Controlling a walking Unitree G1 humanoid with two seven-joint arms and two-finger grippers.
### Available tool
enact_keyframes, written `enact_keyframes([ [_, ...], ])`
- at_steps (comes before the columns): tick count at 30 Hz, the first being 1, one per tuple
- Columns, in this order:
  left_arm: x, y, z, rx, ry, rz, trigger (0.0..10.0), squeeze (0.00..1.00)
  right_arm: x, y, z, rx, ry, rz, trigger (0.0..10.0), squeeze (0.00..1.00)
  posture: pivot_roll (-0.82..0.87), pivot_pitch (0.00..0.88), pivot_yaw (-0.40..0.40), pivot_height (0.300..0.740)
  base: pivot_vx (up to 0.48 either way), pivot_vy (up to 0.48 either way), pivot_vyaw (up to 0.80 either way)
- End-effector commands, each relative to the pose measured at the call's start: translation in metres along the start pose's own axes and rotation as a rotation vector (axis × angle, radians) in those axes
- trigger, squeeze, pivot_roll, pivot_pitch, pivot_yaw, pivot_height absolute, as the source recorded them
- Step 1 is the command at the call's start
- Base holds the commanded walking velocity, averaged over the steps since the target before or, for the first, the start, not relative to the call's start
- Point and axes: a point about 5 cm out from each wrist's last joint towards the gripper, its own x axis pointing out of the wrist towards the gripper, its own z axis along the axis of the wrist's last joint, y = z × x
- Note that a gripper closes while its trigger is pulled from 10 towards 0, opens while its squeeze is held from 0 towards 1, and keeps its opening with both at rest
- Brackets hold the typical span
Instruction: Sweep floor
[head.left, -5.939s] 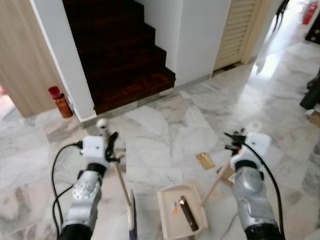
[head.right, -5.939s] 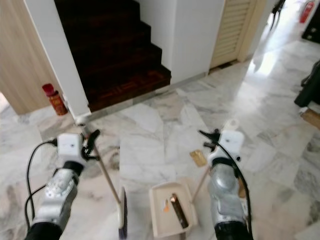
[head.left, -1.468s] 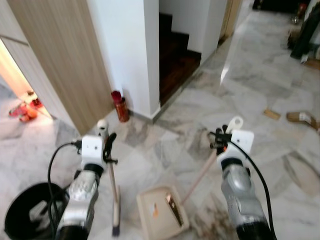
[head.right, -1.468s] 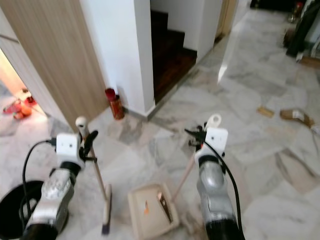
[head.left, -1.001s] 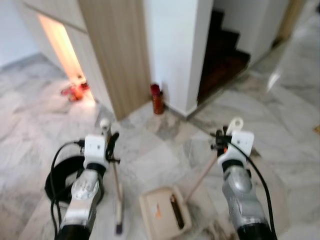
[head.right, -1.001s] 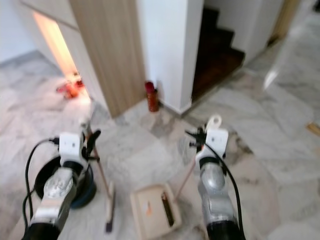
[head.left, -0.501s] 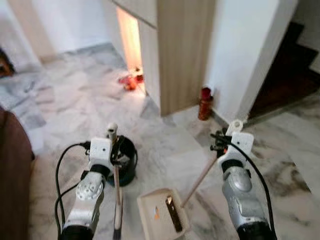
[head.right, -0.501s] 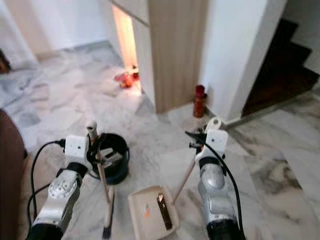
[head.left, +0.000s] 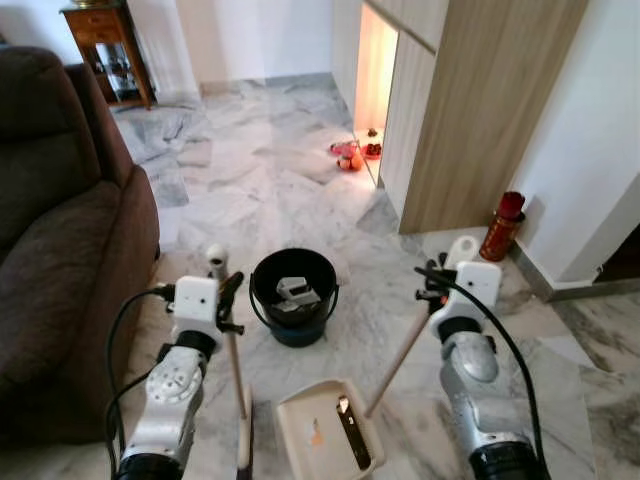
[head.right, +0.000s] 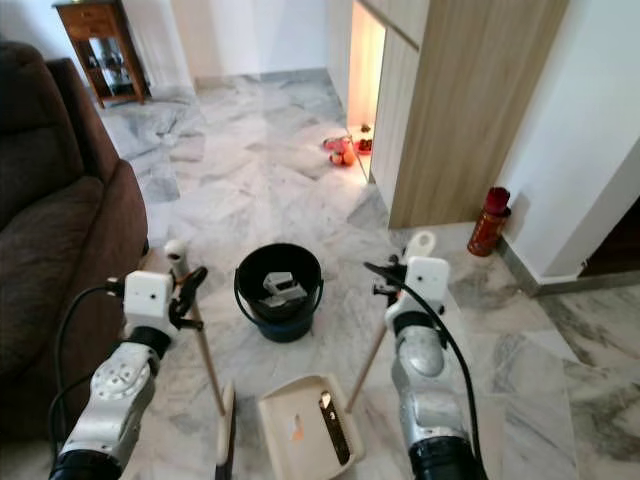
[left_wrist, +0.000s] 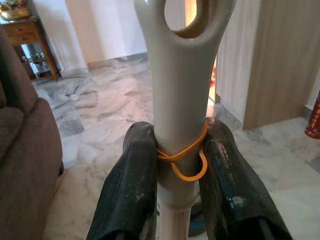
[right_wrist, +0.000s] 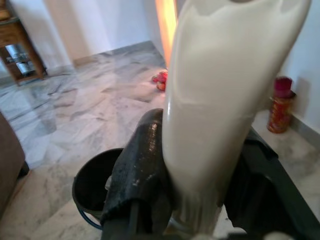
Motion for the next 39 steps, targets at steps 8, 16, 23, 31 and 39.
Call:
enact_keyframes([
  [8, 0.0075, 0.0022, 0.0152, 0.031, -0.069, 0.002, 10.0, 0.0, 0.0054, -0.0015, 0.012, 0.012, -0.055, 0.002, 10.0, 0.0, 0.08, 0.0, 0.031, 0.74, 0.236, 0.0, 0.0],
  [16, 0.008, 0.0035, 0.0153, 0.031, -0.068, 0.01, 10.0, 0.0, 0.0065, -0.0028, 0.013, 0.012, -0.058, 0.001, 10.0, 0.0, 0.08, 0.0, 0.027, 0.74, 0.33, 0.0, 0.0],
  [23, 0.0093, 0.0047, 0.0162, 0.032, -0.07, 0.013, 10.0, 0.0, 0.0078, -0.002, 0.0137, 0.013, -0.06, 0.001, 10.0, 0.0, 0.09, 0.0, 0.029, 0.74, 0.331, 0.0, 0.0],
  [31, 0.0107, 0.0059, 0.0172, 0.038, -0.072, 0.014, 10.0, 0.0, 0.0086, 0.0034, 0.0134, -0.032, -0.061, 0.037, 10.0, 0.0, 0.09, 0.0, 0.028, 0.74, 0.327, 0.0, 0.1],
  [39, 0.0131, 0.0042, 0.0195, 0.037, -0.085, 0.004, 10.0, 0.0, 0.0094, 0.0039, 0.014, -0.008, -0.067, 0.034, 10.0, 0.0, 0.09, 0.0, 0.035, 0.74, 0.148, 0.0, 0.28],
])
